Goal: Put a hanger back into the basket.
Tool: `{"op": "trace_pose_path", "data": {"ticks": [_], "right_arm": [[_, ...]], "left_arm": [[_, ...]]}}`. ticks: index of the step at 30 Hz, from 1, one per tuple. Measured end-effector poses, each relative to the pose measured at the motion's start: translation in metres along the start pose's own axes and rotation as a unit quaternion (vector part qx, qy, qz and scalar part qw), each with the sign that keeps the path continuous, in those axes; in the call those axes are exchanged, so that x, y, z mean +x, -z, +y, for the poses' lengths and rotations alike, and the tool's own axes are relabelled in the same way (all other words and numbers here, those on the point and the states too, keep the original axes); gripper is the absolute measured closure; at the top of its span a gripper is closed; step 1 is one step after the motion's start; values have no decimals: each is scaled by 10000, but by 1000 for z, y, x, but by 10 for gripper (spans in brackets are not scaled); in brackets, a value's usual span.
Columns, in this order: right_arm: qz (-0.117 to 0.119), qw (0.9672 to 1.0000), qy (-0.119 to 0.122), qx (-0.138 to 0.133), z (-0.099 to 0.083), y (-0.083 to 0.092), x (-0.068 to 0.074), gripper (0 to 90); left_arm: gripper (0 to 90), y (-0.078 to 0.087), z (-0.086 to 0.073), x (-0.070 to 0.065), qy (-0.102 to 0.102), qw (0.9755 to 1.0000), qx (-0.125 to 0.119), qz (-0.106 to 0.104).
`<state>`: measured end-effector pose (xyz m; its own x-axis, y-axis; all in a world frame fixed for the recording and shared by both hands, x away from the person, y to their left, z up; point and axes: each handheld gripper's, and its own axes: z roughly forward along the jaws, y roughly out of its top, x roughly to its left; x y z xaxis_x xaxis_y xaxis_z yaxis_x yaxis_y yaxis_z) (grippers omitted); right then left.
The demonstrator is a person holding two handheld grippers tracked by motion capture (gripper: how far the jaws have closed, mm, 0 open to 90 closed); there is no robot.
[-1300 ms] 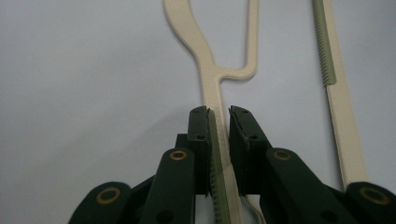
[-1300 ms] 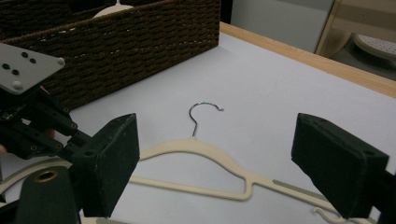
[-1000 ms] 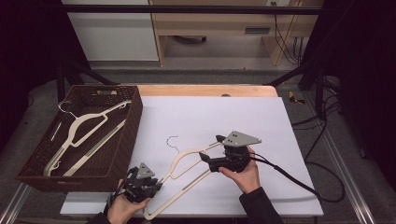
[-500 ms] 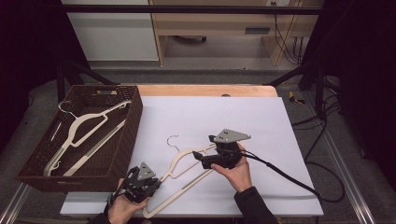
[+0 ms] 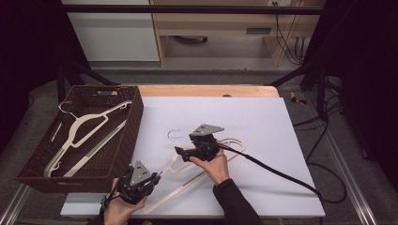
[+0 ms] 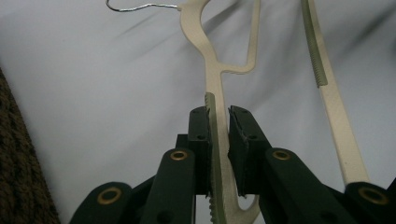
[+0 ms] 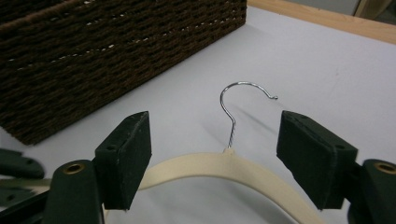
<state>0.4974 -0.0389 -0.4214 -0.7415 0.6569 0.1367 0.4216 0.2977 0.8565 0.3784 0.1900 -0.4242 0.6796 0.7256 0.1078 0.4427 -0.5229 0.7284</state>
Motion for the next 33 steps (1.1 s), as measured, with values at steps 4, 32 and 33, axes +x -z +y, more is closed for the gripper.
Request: {"op": "trace_pose_path", "data": {"ticks": [4, 32, 33], "right_arm": [[-115, 9997, -136, 144, 4, -16, -4, 352], [-117, 9931, -655, 966, -6, -50, -13, 875], [-160, 9926, -723, 967, -5, -49, -11, 876]], "left_arm": [[791, 2, 2, -2, -76, 9999, -64, 92], [789, -3, -5, -12, -182, 9998, 82, -78], [788, -3, -5, -13, -178, 9998, 84, -95]]}}
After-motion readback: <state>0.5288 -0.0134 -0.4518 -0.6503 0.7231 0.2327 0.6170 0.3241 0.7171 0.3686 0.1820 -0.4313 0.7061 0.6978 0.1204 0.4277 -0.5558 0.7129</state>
